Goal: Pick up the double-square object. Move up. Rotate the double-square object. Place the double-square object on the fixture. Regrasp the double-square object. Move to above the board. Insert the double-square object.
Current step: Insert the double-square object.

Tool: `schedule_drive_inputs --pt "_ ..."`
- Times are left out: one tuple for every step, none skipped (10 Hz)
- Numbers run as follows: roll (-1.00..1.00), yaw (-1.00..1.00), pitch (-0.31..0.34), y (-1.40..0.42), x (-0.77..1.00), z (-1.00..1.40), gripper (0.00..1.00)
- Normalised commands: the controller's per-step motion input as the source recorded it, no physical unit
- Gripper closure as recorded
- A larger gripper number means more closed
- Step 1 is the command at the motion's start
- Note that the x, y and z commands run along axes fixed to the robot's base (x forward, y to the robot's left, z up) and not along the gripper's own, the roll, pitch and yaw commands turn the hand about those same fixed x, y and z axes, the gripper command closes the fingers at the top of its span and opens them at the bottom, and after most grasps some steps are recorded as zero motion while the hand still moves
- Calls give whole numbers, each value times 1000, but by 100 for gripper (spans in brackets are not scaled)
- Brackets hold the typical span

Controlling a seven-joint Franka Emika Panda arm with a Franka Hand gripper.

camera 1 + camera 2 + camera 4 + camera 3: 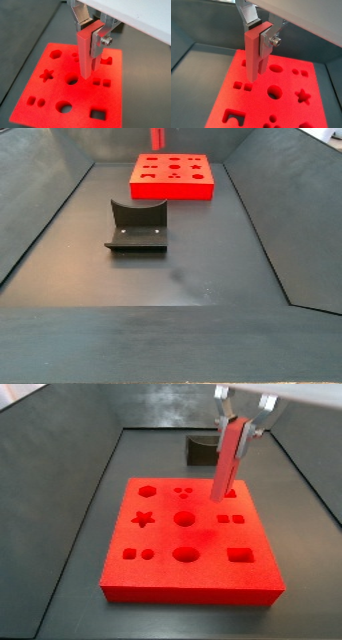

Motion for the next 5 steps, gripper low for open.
schedule_drive_inputs --pt "-90 -1000 -19 -23 0 -271 100" --pt "-94 -1000 -36 -31 0 -217 100" --pt "-113 -1000 -59 -37 0 -157 100" --pt "-146 -980 -91 -43 0 -83 100" --pt "-146 -983 -96 -49 0 -71 100"
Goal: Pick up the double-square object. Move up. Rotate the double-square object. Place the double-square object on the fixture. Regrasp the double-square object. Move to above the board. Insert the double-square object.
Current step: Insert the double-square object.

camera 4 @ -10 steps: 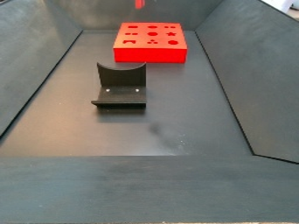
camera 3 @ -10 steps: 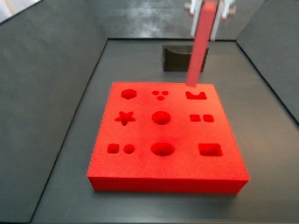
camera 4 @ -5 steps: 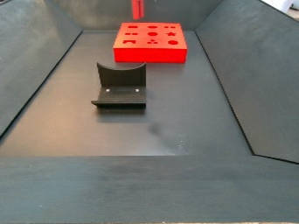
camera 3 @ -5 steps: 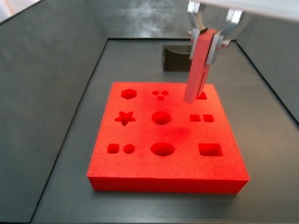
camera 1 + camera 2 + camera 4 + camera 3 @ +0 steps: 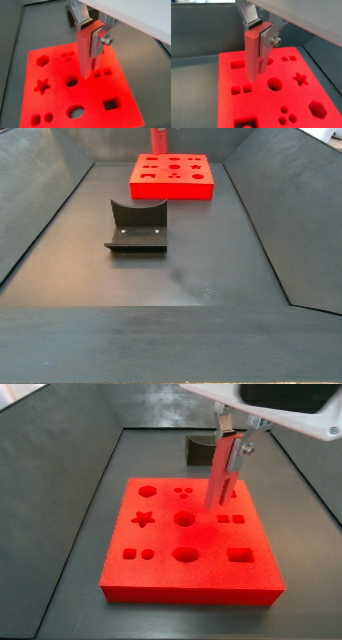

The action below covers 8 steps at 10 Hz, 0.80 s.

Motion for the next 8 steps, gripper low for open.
schedule_drive_inputs --pt "-153 -977 -110 -51 0 -46 100" --pt "-161 -971 -114 -46 0 -40 100" --pt "-194 -943 -126 -23 0 -17 100" --pt "-207 -929 -130 -14 17 -11 100" --pt "-229 -903 -139 0 43 0 100" --pt "-259 -874 -150 0 74 0 100" --pt "-90 -429 -41 163 97 160 100" --pt "-13 0 0 0 0 0 100"
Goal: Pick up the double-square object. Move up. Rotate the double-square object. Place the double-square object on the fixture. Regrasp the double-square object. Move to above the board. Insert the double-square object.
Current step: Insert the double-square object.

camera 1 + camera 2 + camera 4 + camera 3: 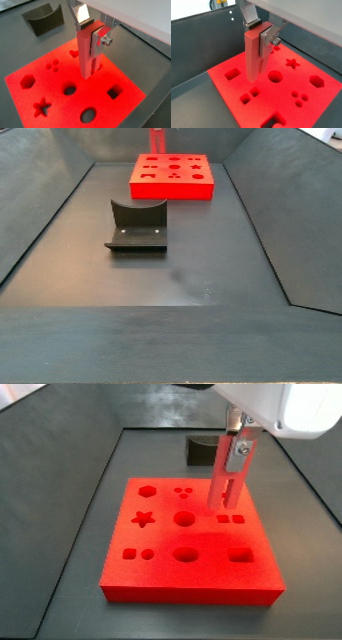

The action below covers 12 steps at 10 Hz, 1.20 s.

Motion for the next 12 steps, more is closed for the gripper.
schedule_drive_inputs --pt "-76 -94 -200 437 71 -263 100" --pt "-83 -34 -416 469 117 -206 100" --pt "-83 -106 -310 283 74 -126 100" --pt "0 0 0 -46 17 -17 100" --pt "-10 -49 -87 -297 114 -337 100" --pt "-36 -266 -111 -366 326 -306 100" --pt "-27 -323 -11 -91 346 -14 100" --pt "0 -34 0 0 9 0 100" --pt "0 -80 1 169 37 -46 100" --pt "0 -71 10 163 231 -149 100" --pt "0 -60 3 109 126 0 100" --pt "0 0 -14 -74 0 -69 100"
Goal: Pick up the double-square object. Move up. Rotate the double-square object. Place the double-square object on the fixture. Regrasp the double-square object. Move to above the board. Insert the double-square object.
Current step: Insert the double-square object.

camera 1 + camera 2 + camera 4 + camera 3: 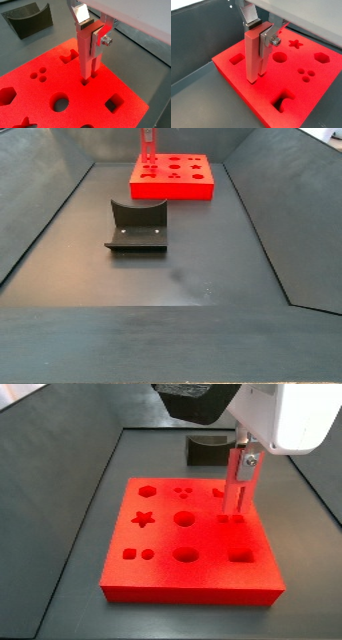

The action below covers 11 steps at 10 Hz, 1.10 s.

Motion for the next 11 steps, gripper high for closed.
schedule_drive_inputs --pt "0 -14 -44 -131 151 -260 100" --pt "0 -60 -37 -46 106 -246 100" --pt "0 0 0 37 -51 0 100" --pt "0 -111 0 69 -243 -80 100" --pt "0 -174 -11 17 -314 -151 100" --pt "-63 -189 -63 0 -129 -323 100" --pt "-10 -277 -117 -129 -51 -520 100" --pt "14 -294 -103 -129 0 -680 100" --pt "187 -231 -103 -120 -63 -866 100" --pt "257 -131 -79 -60 -97 -823 100" --pt "61 37 49 -46 60 0 100"
